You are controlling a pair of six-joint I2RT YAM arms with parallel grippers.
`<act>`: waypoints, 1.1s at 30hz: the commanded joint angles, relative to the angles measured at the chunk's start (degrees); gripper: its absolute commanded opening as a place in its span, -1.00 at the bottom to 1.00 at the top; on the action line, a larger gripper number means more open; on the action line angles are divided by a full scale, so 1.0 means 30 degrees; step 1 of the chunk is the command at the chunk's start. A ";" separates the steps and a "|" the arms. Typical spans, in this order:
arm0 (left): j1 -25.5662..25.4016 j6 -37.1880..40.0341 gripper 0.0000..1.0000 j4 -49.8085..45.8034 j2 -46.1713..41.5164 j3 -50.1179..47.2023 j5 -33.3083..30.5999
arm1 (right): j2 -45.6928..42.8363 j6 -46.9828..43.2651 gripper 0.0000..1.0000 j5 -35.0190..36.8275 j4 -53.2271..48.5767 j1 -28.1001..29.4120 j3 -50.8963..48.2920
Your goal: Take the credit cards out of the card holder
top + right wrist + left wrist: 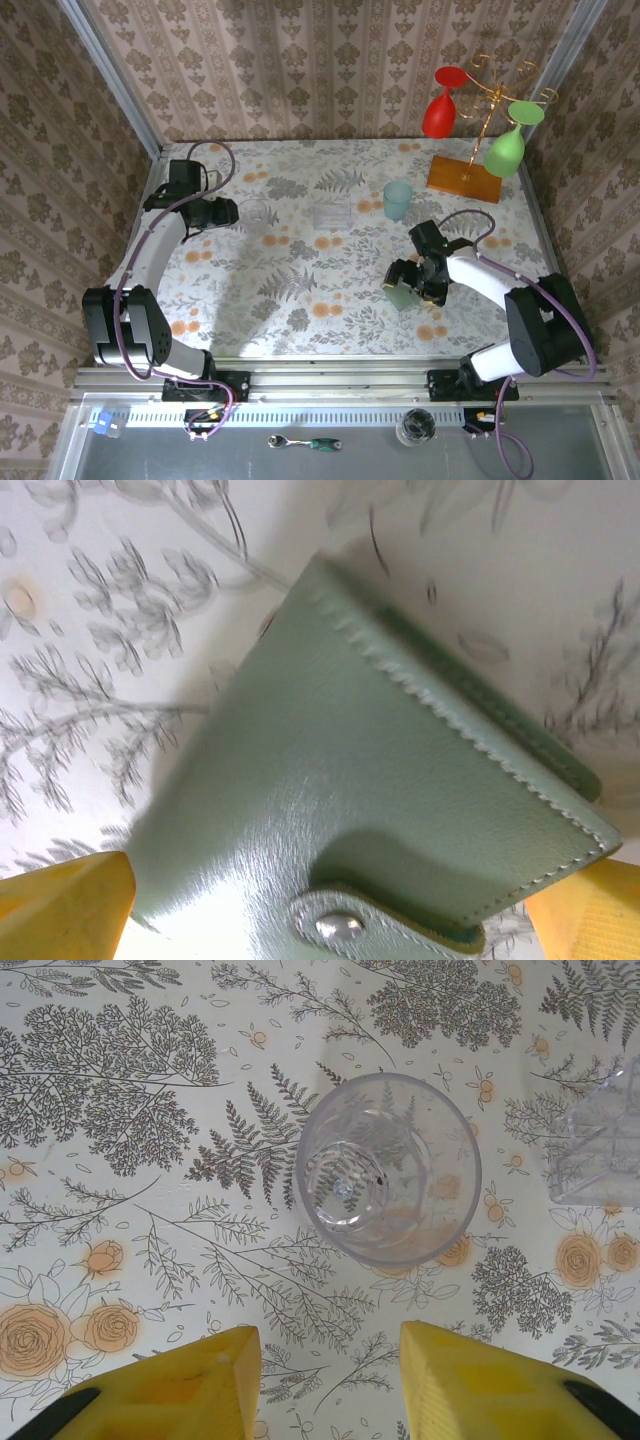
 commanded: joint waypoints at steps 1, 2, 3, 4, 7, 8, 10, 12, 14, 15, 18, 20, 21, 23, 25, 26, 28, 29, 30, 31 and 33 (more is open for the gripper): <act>0.0039 0.0241 -0.18 -0.0354 0.0077 -0.0072 -0.0318 | 0.0840 -0.0867 1.00 -0.0161 0.0497 -0.0374 0.0927; 0.0039 0.0241 -0.17 -0.0354 0.0049 -0.0080 -0.0342 | 0.1264 -0.0966 1.00 -0.0291 0.0485 -0.0394 0.1234; 0.0039 0.0241 -0.17 -0.0327 0.0018 -0.0074 -0.0346 | 0.1579 -0.1032 1.00 -0.0420 0.0496 -0.0389 0.1472; 0.0040 0.0241 -0.17 -0.0324 -0.0014 -0.0080 -0.0364 | 0.1871 -0.1036 1.00 -0.0591 0.0478 -0.0400 0.1801; 0.0043 0.0213 -0.17 -0.0295 -0.0016 -0.0102 -0.0382 | 0.2106 -0.0714 0.99 -0.0963 0.1171 -0.0347 0.2108; 0.0054 0.0215 -0.17 -0.0296 -0.0017 -0.0100 -0.0373 | 0.2085 -0.0586 0.99 -0.0979 0.1234 -0.0262 0.2108; 0.0054 0.0225 -0.17 -0.0267 -0.0011 -0.0108 -0.0287 | 0.2016 -0.0446 0.99 -0.0647 0.1114 -0.0103 0.2064; 0.0054 0.0210 -0.16 -0.0259 0.0012 -0.0080 -0.0240 | 0.1949 -0.0312 0.99 0.0097 0.0699 0.0087 0.2006; 0.0039 0.0189 -0.16 -0.0236 0.0039 -0.0065 -0.0180 | 0.1764 0.0005 0.99 0.1240 -0.0298 0.0362 0.1939; 0.0040 0.0182 -0.16 -0.0229 0.0048 -0.0079 -0.0131 | 0.1657 0.0162 0.99 0.1609 -0.0520 0.0489 0.1883; 0.0039 0.0203 -0.16 -0.0291 0.0130 -0.0050 0.0000 | 0.1548 0.0707 0.99 0.2346 -0.0887 0.0852 0.1598; 0.0047 0.0160 -0.16 -0.0353 0.0188 0.0021 0.0082 | 0.1726 0.0990 0.99 0.2609 -0.0976 0.1099 0.1496; 0.0043 0.0153 -0.16 -0.0355 0.0194 0.0012 0.0117 | 0.1774 0.1099 0.99 0.2655 -0.0991 0.1204 0.1464; 0.0041 0.0102 -0.15 -0.0325 0.0201 0.0003 0.0207 | 0.1897 0.1505 0.99 0.2729 -0.0977 0.1431 0.1435; 0.0039 0.0094 -0.15 -0.0325 0.0236 -0.0010 0.0265 | 0.1947 0.1801 0.97 0.2734 -0.0910 0.1735 0.1535; 0.0045 0.0094 -0.15 -0.0352 0.0241 -0.0011 0.0317 | 0.1988 0.1929 0.95 0.2798 -0.0876 0.1896 0.1601; 0.0039 0.0109 -0.15 -0.0383 0.0237 0.0049 0.0408 | 0.2155 0.2039 0.92 0.2991 -0.0936 0.2162 0.1784; 0.0039 0.0100 -0.15 -0.0384 0.0246 0.0053 0.0438 | 0.2272 0.2052 0.91 0.3062 -0.1038 0.2273 0.1913; 0.0054 0.0120 -0.15 -0.0369 0.0205 0.0041 0.0442 | 0.2335 0.2053 0.89 0.3155 -0.1100 0.2338 0.2003; 0.0039 0.0098 -0.15 -0.0383 0.0217 0.0042 0.0470 | 0.2420 0.2068 0.88 0.3237 -0.1166 0.2349 0.2085; 0.0052 0.0123 -0.14 -0.0396 0.0207 0.0012 0.0471 | 0.2485 0.2070 0.84 0.3309 -0.1192 0.2404 0.2193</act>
